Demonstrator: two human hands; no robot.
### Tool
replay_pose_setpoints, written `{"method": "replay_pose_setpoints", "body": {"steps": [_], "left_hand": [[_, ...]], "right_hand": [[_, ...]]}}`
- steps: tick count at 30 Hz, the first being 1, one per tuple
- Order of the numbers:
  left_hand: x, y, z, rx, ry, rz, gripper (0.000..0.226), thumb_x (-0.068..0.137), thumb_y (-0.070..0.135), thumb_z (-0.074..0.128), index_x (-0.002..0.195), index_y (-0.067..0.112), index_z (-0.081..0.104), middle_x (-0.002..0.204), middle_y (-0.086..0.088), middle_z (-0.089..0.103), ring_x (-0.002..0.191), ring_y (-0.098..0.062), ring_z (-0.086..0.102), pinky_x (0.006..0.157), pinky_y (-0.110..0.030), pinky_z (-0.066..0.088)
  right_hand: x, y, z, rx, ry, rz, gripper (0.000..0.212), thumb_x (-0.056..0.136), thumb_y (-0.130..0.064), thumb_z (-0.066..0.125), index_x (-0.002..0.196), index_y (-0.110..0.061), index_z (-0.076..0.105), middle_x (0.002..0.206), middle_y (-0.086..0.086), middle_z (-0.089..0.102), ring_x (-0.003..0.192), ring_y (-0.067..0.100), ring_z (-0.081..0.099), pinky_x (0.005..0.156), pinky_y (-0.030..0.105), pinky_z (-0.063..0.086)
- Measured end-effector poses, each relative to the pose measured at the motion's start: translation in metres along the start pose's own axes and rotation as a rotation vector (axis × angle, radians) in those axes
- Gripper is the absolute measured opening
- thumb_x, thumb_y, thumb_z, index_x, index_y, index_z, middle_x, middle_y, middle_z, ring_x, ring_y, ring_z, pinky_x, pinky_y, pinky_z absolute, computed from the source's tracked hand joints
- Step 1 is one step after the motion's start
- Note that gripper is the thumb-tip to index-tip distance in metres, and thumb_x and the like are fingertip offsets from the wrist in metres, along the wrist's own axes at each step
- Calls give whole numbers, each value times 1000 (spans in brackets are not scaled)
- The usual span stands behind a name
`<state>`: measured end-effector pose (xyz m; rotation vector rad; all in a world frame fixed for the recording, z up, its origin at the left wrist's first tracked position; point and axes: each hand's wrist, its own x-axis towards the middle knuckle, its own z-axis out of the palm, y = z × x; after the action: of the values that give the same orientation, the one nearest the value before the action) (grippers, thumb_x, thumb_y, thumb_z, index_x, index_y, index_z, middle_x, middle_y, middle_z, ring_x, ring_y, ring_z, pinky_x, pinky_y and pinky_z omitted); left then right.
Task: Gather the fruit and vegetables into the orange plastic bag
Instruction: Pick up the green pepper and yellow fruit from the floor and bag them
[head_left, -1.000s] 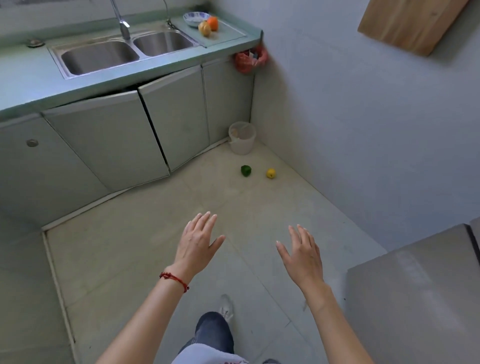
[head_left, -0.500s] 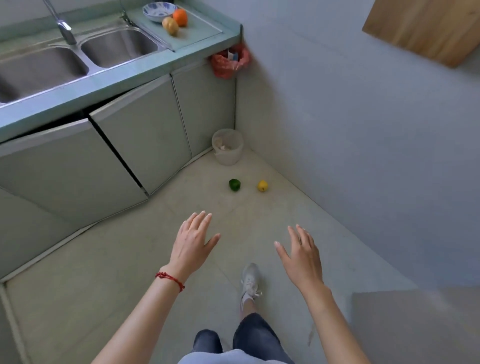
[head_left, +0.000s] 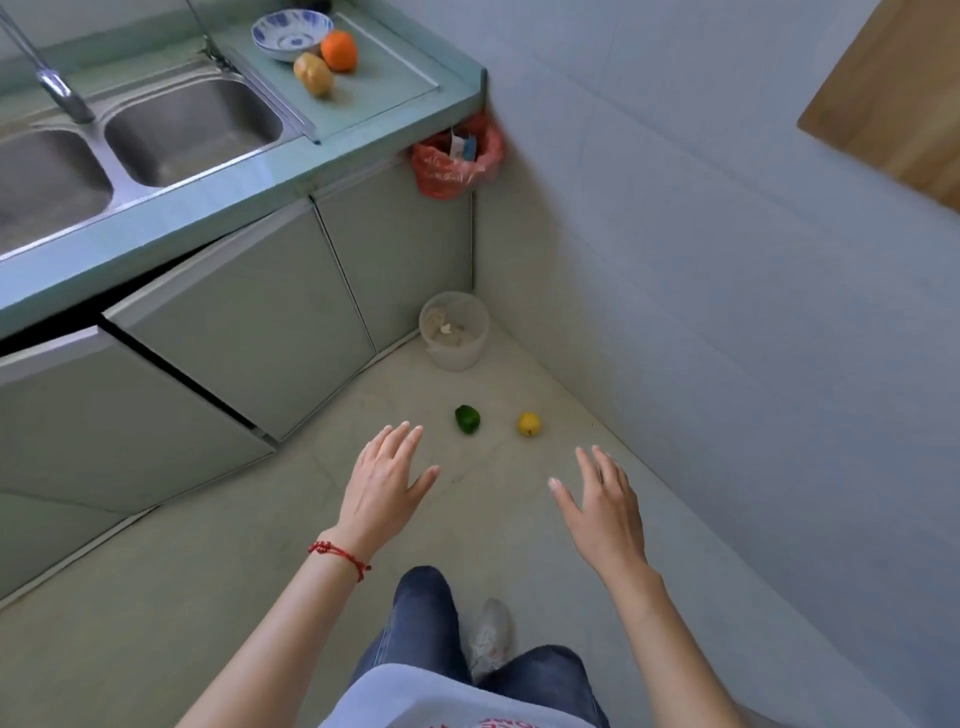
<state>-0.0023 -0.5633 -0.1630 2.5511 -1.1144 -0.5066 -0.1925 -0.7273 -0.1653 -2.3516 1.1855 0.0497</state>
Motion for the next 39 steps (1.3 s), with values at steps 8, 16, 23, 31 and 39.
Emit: {"method": "replay_pose_setpoints", "body": {"steps": [8,16,23,31,39], "left_hand": [[123,-10,9,-19,-138,13,61,91,44,42,142,13,27,151,-8,29,142,-26,18,116,-36,16],[232,-24,16,2,-253,63,61,91,43,42,142,13,27,150,-9,31,142,-27,20,116,-36,17],[294,-38,54,24,-309,44,62,91,44,42,142,13,27,149,-9,33,141,-27,22,115,-37,18],[347,-72,146,-5,-328,-84,60,91,43,41,142,12,28,148,-9,35,139,-26,25,114,-36,21],[399,-108,263,-200,-315,-176,55,91,35,47,140,12,33,146,-9,37,136,-24,29,111,-30,22]], "right_hand": [[101,-8,11,3,-40,96,59,92,-44,42,141,-13,31,152,9,27,141,22,21,111,35,23],[187,-15,25,16,-96,205,60,92,-45,42,141,-14,30,151,9,28,141,21,22,111,35,25],[252,1,57,42,-152,259,59,91,-43,43,141,-13,31,150,10,30,140,22,24,111,34,25],[326,49,132,71,-209,252,59,92,-41,44,141,-12,30,150,10,31,140,21,24,111,32,25],[389,120,236,92,-201,233,58,90,-38,49,139,-11,34,148,10,34,138,21,27,109,34,28]]}}
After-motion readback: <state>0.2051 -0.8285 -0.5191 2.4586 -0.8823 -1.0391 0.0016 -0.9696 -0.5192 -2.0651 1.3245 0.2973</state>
